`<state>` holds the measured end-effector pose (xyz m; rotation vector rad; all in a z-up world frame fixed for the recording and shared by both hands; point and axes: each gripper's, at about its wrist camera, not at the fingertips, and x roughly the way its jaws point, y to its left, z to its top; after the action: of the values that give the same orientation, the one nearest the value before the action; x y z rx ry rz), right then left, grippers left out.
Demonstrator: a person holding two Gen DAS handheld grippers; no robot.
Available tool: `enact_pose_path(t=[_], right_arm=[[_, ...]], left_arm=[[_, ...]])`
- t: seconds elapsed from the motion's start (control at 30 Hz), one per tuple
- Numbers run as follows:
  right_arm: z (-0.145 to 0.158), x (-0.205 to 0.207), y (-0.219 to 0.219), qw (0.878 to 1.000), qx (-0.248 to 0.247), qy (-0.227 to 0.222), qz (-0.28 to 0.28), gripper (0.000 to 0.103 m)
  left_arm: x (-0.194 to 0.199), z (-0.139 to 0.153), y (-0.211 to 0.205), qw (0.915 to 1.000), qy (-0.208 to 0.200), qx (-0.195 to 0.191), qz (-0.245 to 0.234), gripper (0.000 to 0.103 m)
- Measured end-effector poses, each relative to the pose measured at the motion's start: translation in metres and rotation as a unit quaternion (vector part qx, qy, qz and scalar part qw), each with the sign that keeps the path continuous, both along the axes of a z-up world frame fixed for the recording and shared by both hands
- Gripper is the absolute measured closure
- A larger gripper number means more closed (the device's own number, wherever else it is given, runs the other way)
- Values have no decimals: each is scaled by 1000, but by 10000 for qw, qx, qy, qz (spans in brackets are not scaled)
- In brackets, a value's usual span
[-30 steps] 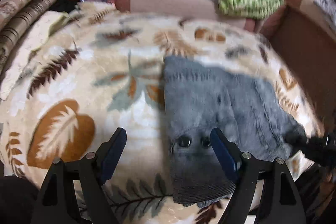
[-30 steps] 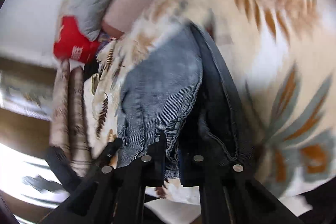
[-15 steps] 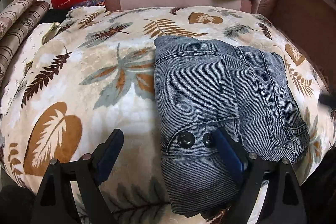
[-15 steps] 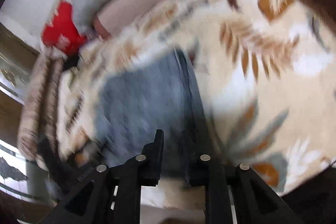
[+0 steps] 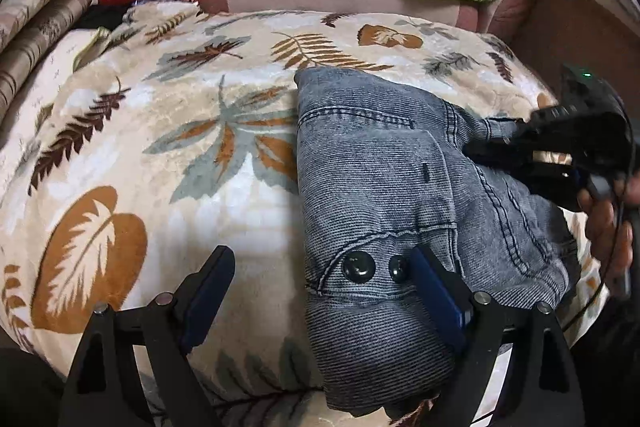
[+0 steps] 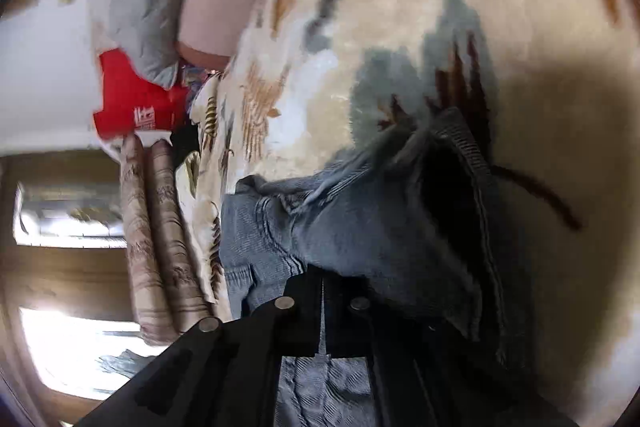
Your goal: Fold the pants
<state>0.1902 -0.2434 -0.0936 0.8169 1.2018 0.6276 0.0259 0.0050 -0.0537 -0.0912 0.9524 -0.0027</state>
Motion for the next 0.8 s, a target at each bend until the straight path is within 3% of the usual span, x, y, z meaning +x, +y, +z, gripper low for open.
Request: enact_pose_path(t=[0.03, 0.17, 0.2, 0.3, 0.37, 0.4, 0.47, 0.57, 0.7, 0.8], right_arm=[[5, -2, 5, 9997, -197, -79, 74, 102], [46, -29, 6, 9966, -633, -491, 214, 88], [57, -41, 8, 9948, -738, -619, 325, 80], [66, -77, 12, 9883, -1037, -898, 667, 38], [47, -96, 14, 9755, -1885, -872, 728, 40], [33, -99, 13, 9726, -1982, -877, 842, 46], [32, -103, 6, 9692, -2150, -1017, 644, 65], [32, -100, -1, 9713, -2094, -927, 646, 65], [34, -103, 3, 9645, -2283, -1103, 732, 65], [36, -108, 6, 9643, -2278, -1142, 723, 64]], left_arm=[[0, 1, 3, 9999, 23, -106, 48, 13], [-2, 6, 6, 9998, -16, -178, 39, 13], [-2, 5, 6, 9998, 5, -177, 50, 13], [-1, 2, 8, 9997, 12, -239, 72, 13], [0, 1, 8, 9996, 49, -266, 51, 13], [0, 1, 7, 9996, 72, -250, 55, 13], [-2, 3, 5, 9999, 24, -159, 49, 13], [-3, 8, 6, 9999, 65, -151, 44, 13], [-10, 24, 11, 9996, -129, -202, 137, 13], [-14, 26, 14, 9987, -280, 197, 366, 13]])
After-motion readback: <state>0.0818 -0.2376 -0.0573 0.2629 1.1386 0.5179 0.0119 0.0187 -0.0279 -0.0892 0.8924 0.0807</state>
